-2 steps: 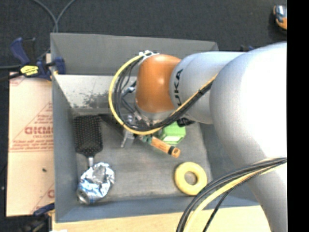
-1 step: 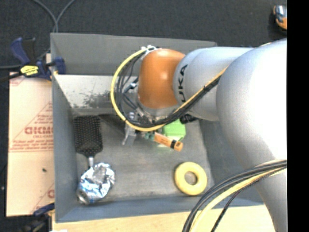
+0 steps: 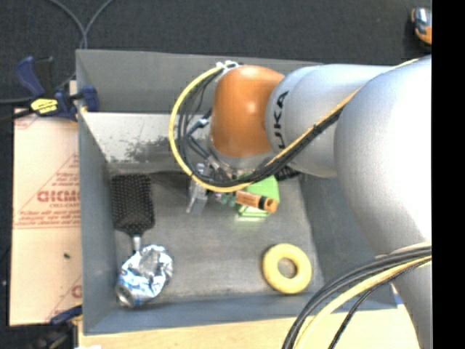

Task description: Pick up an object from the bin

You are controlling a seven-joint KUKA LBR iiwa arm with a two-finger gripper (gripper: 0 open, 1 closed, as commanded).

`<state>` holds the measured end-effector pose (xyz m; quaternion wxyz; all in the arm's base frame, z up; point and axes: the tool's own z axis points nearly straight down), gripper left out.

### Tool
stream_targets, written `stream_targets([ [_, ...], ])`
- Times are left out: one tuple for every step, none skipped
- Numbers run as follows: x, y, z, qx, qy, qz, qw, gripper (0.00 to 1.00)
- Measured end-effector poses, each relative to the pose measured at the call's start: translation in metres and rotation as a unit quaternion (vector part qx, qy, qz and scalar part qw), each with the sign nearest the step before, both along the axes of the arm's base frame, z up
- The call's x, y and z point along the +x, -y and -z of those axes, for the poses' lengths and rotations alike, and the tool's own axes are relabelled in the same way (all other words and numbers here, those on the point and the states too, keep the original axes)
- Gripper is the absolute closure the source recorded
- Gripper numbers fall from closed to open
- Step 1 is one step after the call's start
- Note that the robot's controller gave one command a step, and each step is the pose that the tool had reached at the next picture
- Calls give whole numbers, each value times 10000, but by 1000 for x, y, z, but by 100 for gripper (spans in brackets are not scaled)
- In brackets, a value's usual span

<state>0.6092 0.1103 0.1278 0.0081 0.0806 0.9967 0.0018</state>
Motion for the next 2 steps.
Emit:
stream_targets([
  [1,0,-12,4,26,2,10000,100],
  [1,0,-12,4,26,2,10000,100],
])
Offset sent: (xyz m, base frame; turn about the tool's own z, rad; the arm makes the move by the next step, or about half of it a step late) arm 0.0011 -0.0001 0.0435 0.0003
